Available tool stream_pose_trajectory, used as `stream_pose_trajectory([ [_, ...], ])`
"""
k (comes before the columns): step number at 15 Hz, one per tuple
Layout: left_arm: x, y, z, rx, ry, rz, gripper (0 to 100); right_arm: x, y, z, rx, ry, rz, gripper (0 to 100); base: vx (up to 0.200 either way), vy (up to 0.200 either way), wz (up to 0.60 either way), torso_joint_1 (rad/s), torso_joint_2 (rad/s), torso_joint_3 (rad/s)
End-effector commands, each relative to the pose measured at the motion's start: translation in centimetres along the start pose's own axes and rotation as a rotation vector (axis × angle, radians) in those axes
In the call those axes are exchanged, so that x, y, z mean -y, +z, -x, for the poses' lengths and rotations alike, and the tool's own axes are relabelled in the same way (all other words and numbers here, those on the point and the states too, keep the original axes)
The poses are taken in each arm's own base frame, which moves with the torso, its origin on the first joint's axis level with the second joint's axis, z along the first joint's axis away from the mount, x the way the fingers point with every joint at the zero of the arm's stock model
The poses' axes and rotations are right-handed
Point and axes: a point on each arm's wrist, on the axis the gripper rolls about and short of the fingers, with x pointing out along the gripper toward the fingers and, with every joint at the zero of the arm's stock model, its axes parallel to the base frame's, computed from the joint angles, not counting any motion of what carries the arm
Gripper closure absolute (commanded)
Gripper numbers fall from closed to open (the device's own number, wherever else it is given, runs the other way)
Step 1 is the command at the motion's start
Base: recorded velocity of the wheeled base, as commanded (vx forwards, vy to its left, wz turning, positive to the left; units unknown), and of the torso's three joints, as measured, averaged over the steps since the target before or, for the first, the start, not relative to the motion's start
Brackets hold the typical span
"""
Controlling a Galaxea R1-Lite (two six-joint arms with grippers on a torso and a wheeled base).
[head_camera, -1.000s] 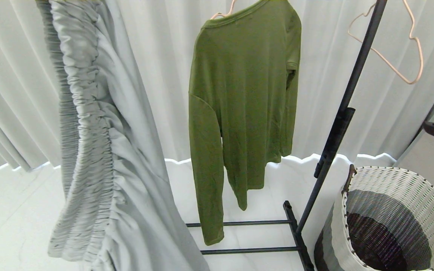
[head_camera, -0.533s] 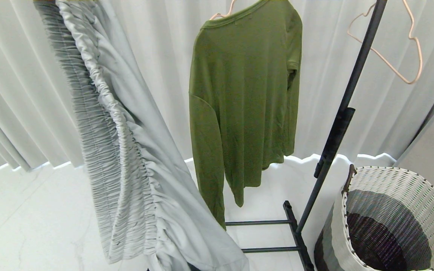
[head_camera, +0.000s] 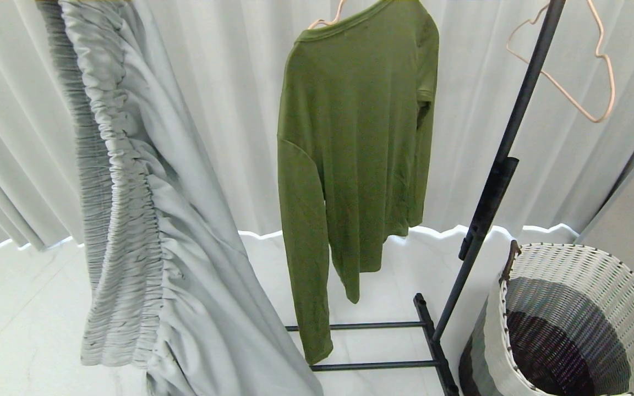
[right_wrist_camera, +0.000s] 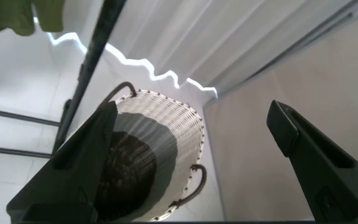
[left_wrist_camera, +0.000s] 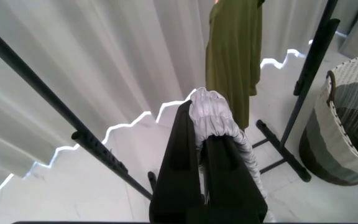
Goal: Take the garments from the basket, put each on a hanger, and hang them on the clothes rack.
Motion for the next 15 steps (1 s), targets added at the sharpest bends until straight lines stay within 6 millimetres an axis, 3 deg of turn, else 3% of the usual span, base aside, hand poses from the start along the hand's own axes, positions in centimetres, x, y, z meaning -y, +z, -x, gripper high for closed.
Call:
stream_pose_trajectory([
  [1,-0.03,-0.03,0.05,0.0,0.0,0.0,100,0.02,0.06,-0.03,0.001,-0.001,0.0,0,0.0,0.0,0.0,0.0,0.0,0.0],
  [6,-0.05,-0.05,0.09,0.0,0.0,0.0,100,0.05,0.0,0.28,0.007,-0.001,-0.001,0,0.0,0.0,0.0,0.004,-0.03,-0.029],
  [9,-0.07,-0.06,0.08,-0.001,0.002,0.0,100,0.04,-0.02,0.36,0.01,0.001,-0.001,0,0.0,0.0,0.0,0.056,-0.21,-0.292],
  [15,-0.04,-0.39,0.16,-0.011,-0.001,-0.006,100,0.09,0.09,0.39,0.018,0.004,-0.002,0,0.0,0.0,0.0,0.118,-0.51,-0.328],
])
